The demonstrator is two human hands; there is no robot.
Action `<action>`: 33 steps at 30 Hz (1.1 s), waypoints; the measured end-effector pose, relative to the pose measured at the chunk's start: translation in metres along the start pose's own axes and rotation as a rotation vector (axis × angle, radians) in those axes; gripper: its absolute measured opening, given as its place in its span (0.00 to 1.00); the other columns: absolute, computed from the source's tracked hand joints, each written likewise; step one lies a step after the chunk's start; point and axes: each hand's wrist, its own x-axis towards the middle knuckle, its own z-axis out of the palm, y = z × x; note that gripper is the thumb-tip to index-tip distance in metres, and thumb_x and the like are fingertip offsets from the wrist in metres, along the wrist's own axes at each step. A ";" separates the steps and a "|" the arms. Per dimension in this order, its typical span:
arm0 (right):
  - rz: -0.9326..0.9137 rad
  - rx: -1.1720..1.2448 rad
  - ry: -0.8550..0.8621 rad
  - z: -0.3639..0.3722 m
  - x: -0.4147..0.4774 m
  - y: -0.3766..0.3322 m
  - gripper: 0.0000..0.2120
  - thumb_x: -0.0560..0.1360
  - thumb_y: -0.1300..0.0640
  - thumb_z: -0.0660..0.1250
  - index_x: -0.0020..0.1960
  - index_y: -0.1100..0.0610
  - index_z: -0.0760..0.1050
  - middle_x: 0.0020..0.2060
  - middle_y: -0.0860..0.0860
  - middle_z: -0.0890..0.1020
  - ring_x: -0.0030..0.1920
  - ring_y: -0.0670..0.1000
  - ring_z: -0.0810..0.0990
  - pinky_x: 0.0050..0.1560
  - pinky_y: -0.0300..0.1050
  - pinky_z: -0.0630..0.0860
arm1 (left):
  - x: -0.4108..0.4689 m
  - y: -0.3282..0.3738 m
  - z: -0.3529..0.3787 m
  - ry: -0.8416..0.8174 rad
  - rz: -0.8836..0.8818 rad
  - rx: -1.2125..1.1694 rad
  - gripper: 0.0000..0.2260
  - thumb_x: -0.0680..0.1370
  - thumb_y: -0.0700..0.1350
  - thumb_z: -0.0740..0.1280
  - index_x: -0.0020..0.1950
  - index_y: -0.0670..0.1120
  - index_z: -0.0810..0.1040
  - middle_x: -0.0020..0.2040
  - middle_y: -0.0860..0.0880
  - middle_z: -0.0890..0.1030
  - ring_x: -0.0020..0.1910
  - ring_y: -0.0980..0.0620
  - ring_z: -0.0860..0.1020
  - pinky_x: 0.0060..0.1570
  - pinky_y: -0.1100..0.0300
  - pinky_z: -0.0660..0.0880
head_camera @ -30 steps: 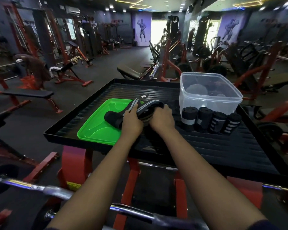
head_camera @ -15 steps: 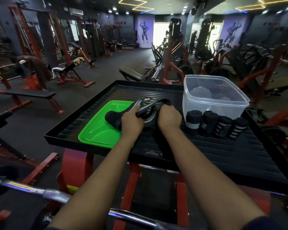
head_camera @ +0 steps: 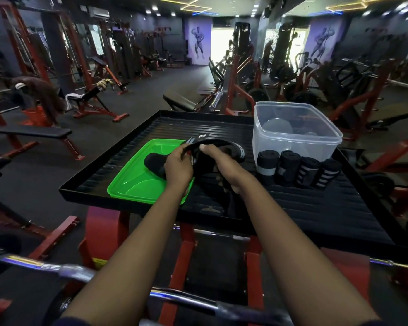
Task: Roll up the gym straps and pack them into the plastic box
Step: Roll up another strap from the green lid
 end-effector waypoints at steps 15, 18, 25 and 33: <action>-0.132 0.134 0.142 -0.046 -0.054 0.025 0.10 0.73 0.51 0.73 0.51 0.56 0.82 0.42 0.48 0.86 0.40 0.46 0.83 0.34 0.41 0.76 | -0.019 0.027 0.024 -0.555 -0.649 -0.393 0.14 0.79 0.47 0.59 0.42 0.41 0.78 0.32 0.43 0.81 0.28 0.47 0.79 0.29 0.62 0.76; -0.175 -0.007 0.256 -0.049 -0.060 0.026 0.11 0.70 0.46 0.75 0.45 0.53 0.83 0.37 0.44 0.86 0.37 0.40 0.83 0.33 0.36 0.74 | -0.025 0.030 0.024 -0.689 -0.648 -0.389 0.17 0.82 0.46 0.55 0.40 0.40 0.75 0.27 0.46 0.80 0.24 0.51 0.79 0.25 0.65 0.75; -0.205 -0.022 0.430 -0.036 -0.056 0.019 0.21 0.70 0.41 0.73 0.41 0.61 0.83 0.36 0.53 0.86 0.38 0.53 0.85 0.36 0.50 0.79 | -0.030 0.029 0.021 -0.697 -0.631 -0.437 0.22 0.80 0.41 0.51 0.32 0.40 0.78 0.25 0.46 0.78 0.22 0.51 0.77 0.23 0.68 0.72; -0.073 -0.335 0.561 -0.043 -0.055 0.015 0.15 0.70 0.49 0.73 0.48 0.60 0.80 0.45 0.57 0.84 0.45 0.58 0.82 0.40 0.51 0.81 | -0.034 0.023 0.021 -0.556 -0.572 -0.384 0.15 0.80 0.42 0.55 0.34 0.43 0.72 0.23 0.49 0.77 0.22 0.54 0.76 0.24 0.67 0.71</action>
